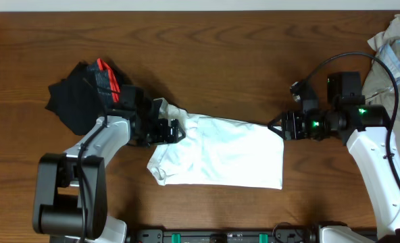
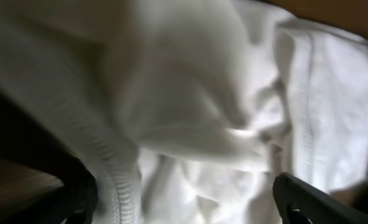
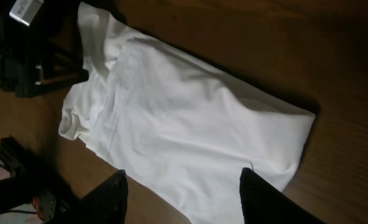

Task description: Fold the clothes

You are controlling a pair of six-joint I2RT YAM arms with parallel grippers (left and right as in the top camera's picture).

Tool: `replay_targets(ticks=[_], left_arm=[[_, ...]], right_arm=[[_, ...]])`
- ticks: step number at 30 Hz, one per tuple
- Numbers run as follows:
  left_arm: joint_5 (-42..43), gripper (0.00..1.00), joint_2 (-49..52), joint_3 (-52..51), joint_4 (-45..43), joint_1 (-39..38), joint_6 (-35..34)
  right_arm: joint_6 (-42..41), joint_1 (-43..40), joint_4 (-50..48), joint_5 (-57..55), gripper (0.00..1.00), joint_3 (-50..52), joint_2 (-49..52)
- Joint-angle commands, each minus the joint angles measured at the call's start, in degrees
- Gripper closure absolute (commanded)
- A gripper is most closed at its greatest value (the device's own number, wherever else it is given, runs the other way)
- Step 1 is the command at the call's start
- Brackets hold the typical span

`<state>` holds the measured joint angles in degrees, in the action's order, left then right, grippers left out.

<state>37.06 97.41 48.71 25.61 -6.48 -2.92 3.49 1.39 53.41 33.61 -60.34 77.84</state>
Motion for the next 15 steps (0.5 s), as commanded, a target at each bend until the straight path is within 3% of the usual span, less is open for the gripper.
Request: replay_targets(ticks=[1, 3, 7, 13, 15], left_arm=[[3.4, 0.12, 4.0, -3.4, 2.6, -1.3, 0.3], [3.5, 0.17, 4.0, -3.4, 4.6, -2.0, 0.3], [3.5, 0.40, 4.0, -3.4, 6.7, -2.7, 0.3], [3.1, 0.90, 1.6, -1.4, 9.1, -2.7, 0.3], [1.4, 0.94, -1.0, 1.1, 12.6, -2.7, 0.3]], right_arm=[[0.9, -0.4, 0.2, 0.0, 0.45, -0.7, -0.4], [0.9, -0.4, 0.4, 0.0, 0.46, -0.7, -0.4], [0.9, -0.4, 0.4, -0.4, 0.46, -0.7, -0.4], [0.9, -0.4, 0.4, -0.4, 0.46, -0.7, -0.4], [0.9, -0.4, 0.4, -0.4, 0.46, -0.7, -0.4]])
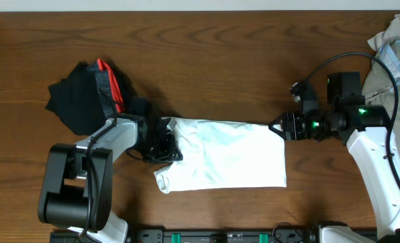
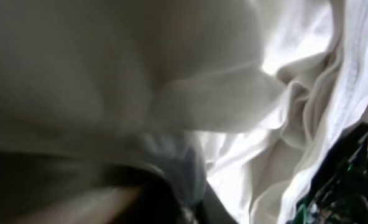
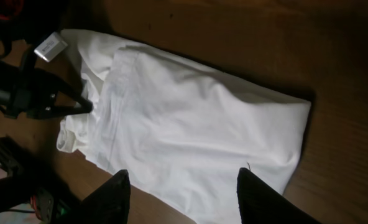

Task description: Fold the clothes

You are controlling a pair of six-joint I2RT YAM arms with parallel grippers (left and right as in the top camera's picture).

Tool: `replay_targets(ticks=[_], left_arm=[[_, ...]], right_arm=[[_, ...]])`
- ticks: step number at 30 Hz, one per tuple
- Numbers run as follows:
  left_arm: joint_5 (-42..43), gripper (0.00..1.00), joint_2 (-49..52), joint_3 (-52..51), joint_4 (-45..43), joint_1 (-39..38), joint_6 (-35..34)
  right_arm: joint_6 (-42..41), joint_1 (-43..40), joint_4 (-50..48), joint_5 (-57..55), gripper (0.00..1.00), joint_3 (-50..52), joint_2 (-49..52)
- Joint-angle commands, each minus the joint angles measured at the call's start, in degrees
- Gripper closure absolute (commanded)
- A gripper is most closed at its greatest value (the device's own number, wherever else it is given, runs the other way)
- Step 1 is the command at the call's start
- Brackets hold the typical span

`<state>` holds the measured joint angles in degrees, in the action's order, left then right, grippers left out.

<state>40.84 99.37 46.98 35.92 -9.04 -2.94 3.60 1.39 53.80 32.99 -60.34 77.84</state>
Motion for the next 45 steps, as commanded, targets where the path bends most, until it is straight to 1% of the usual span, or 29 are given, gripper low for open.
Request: replay_targets(ticks=[1, 6, 10, 12, 15, 17, 22, 25, 29, 37, 39, 41, 43, 44, 45], left_arm=[[-3.5, 0.94, -4.4, 4.3, 4.3, -0.1, 0.3], [-10.9, 0.94, -12.6, 14.5, 16.0, -1.2, 0.3], [-16.5, 0.94, -15.2, 23.4, 23.3, -5.2, 0.0], [-18.6, 0.94, -15.1, 25.4, 24.8, -7.8, -0.8], [-22.1, 0.94, -14.8, 25.6, 25.0, -12.9, -4.0], [-22.7, 0.94, -14.2, 25.6, 24.9, -16.3, -5.4], [-29.5, 0.94, -10.6, 25.6, 23.9, -24.7, -9.3], [-29.6, 0.94, -7.4, 25.6, 22.0, -28.6, -11.1], [-29.6, 0.94, -3.3, 25.6, 18.1, -32.8, -12.3], [-29.6, 0.93, 0.7, 25.6, 9.1, -37.0, -13.7], [-29.6, 0.89, 0.8, 25.6, 6.7, -37.6, -13.7], [-29.5, 0.88, 0.8, 25.6, 4.1, -38.1, -14.0], [-29.5, 0.83, 0.9, 25.6, 1.2, -38.8, -15.6], [-29.5, 0.75, 0.9, 25.6, 0.1, -39.1, -16.3], [-29.5, 0.65, 1.0, 25.6, -0.9, -39.5, -17.0]], right_arm=[[0.7, -0.4, 0.0, 0.2, 0.47, -0.7, -0.4], [0.8, -0.4, 0.0, -1.1, 0.47, -0.7, -0.4], [0.8, -0.4, -0.2, -1.7, 0.47, -0.7, -0.4], [0.8, -0.4, -0.4, -1.7, 0.47, -0.7, -0.4], [0.8, -0.4, -0.5, -1.8, 0.46, -0.7, -0.4], [0.6, -0.4, -0.3, -2.7, 0.47, -0.7, -0.4], [-2.8, -1.3, -0.2, -5.8, 0.48, -0.7, -0.4], [-4.7, -2.4, -0.1, -6.2, 0.48, -0.7, -0.4], [-5.1, -3.6, 0.1, -6.2, 0.48, -0.7, -0.4], [-5.2, -5.8, 1.0, -6.3, 0.47, -0.7, -0.4], [-5.2, -5.9, 1.1, -6.3, 0.46, -0.7, -0.4], [-5.2, -5.9, 1.1, -6.3, 0.46, -0.7, -0.4], [-5.2, -5.9, 1.1, -6.3, 0.46, -0.7, -0.4], [-5.2, -5.9, 1.1, -6.3, 0.46, -0.7, -0.4], [-5.2, -5.9, 1.1, -6.2, 0.46, -0.7, -0.4]])
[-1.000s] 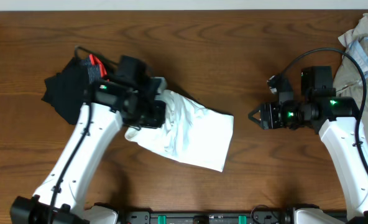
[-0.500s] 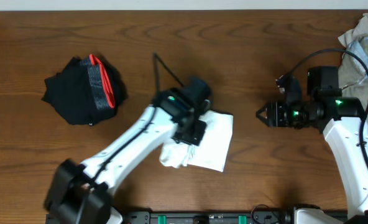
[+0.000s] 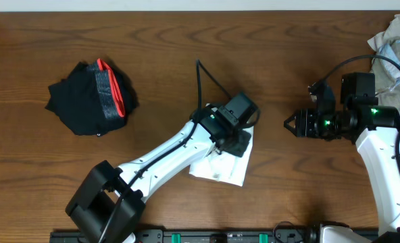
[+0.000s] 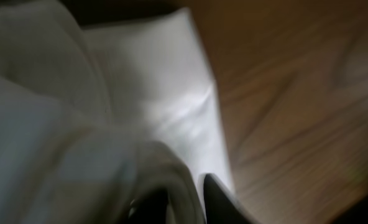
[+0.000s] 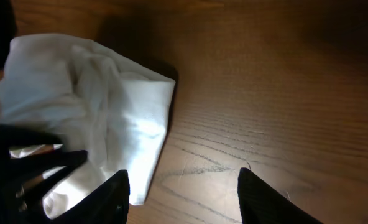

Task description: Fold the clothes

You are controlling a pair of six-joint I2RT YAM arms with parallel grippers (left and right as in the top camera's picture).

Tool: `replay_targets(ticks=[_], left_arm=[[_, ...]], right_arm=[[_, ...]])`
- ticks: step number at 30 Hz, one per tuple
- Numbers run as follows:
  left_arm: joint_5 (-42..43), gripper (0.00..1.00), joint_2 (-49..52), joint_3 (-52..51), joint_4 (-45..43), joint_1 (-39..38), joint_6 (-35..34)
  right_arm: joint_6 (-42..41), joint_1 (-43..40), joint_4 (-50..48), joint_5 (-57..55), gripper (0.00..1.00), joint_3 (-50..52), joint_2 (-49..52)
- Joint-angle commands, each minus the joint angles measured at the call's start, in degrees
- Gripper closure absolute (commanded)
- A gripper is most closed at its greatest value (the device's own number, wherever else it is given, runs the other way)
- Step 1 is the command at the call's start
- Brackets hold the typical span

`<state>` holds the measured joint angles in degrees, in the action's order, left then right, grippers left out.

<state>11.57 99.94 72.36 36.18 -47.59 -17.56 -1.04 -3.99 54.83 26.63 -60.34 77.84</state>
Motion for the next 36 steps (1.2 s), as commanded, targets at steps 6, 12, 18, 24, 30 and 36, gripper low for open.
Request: replay_targets(ticks=[6, 12, 18, 24, 30, 36], left_arm=[[0.0, 0.34, 0.5, 0.3, -2.0, -2.7, -3.4], [-0.3, 0.39, -0.8, 2.4, 3.3, -2.3, -3.5], [-8.4, 0.39, -7.4, 8.0, 13.7, 1.5, -3.6], [-11.9, 0.81, -8.6, 6.5, 15.8, 5.9, -3.5], [-8.2, 0.94, -1.4, 2.8, 10.4, 6.6, -3.5], [7.6, 0.94, 4.4, 2.8, -4.1, 3.8, -3.5]], right_arm=[[-0.6, -0.6, 0.6, 0.1, 0.45, -0.7, -0.4], [-0.6, -0.5, 1.6, 0.1, 0.44, -0.7, -0.4], [-0.6, -0.5, 2.2, -0.9, 0.44, -0.7, -0.4], [-0.6, -0.5, 2.2, -1.0, 0.44, -0.7, -0.4], [-0.6, -0.5, 2.6, -1.0, 0.44, -0.7, -0.4], [-0.6, -0.5, 3.0, -0.9, 0.45, -0.7, -0.4]])
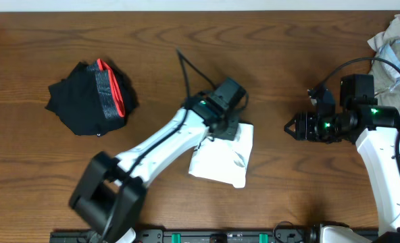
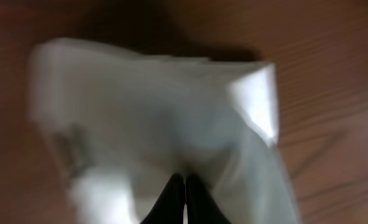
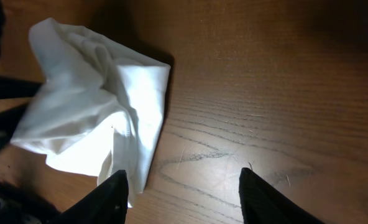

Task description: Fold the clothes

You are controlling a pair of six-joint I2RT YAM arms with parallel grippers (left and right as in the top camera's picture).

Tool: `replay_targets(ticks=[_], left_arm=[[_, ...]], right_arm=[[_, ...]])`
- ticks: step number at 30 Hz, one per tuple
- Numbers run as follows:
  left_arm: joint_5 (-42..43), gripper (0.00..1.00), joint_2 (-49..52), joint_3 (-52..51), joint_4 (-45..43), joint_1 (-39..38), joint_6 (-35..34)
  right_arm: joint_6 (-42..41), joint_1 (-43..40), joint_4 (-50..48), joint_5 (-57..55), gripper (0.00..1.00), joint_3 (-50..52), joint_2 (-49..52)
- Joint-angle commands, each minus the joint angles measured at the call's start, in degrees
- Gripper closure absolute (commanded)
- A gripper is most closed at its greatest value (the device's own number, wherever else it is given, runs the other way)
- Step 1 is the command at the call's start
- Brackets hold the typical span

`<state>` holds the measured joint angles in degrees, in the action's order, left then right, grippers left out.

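Note:
A white garment (image 1: 220, 162) lies folded into a small, rumpled packet at the middle of the table; it also shows in the right wrist view (image 3: 103, 118). My left gripper (image 1: 228, 133) has reached across to the packet's top edge. In the left wrist view its fingertips (image 2: 184, 182) are pressed tight together against the white garment (image 2: 159, 112), with cloth creasing up to them. My right gripper (image 1: 288, 126) rests to the right of the garment, apart from it. It stands open (image 3: 183, 173) over bare wood with nothing between its fingers.
A pile of black clothes with a red stripe (image 1: 88, 98) lies at the left of the brown wooden table (image 1: 186, 40). A heap of beige and light clothes (image 1: 392, 40) sits at the far right corner, behind the right arm.
The left gripper has shifted slightly up and left at the packet's top, uncovering its upper right corner. Its fingers now sit tight together. The right arm has not moved.
The garment lay spread out long between both grippers, the left one at its left end and the right one open at its right end. The left end was then gathered inward. Later the left gripper was at the right, the garment doubled into a small packet.

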<state>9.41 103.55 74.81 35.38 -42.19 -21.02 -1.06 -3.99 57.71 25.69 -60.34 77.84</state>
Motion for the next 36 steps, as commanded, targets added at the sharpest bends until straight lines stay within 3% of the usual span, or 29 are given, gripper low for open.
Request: replay_targets(ticks=[1, 6, 8, 11, 14, 20, 26, 30, 36], left_arm=[[13.0, 0.94, 1.0, 0.4, -5.9, -2.2, 0.5], [16.9, 0.91, -0.2, 1.7, -9.3, -4.6, 5.4], [15.2, 0.83, -1.3, 2.3, -6.7, -4.2, 5.5], [9.6, 0.61, -4.1, 3.0, -0.1, -2.6, 5.5], [1.6, 0.52, -7.8, 3.0, 8.0, -0.6, 5.6], [-1.6, 0.51, -8.0, 1.3, 13.9, 0.5, 10.3], [-3.0, 0.57, -4.4, -5.4, 13.2, 0.5, 10.7], [-3.1, 0.62, -2.7, -9.7, 11.5, 0.5, 10.7], [-7.6, 0.62, -2.6, -13.1, 10.5, 0.5, 9.6]], right_arm=[[-0.6, -0.5, 0.2, 0.0, 0.45, -0.7, -0.4], [-0.6, -0.5, 0.2, 0.0, 0.46, -0.7, -0.4], [-0.6, -0.5, 0.3, 0.0, 0.45, -0.7, -0.4], [0.4, -0.3, 0.2, 1.7, 0.45, -0.7, -0.4], [7.0, 1.4, 0.0, 9.3, 0.50, -0.7, -0.4], [3.6, 9.3, -1.6, 5.7, 0.50, -0.5, 0.5], [-1.5, 17.6, -11.2, 6.1, 0.85, 2.4, 3.0], [-5.2, 21.2, -21.4, 4.9, 0.96, 4.4, 6.6], [-12.5, 22.7, -31.2, -2.4, 0.99, 7.9, 16.7]])
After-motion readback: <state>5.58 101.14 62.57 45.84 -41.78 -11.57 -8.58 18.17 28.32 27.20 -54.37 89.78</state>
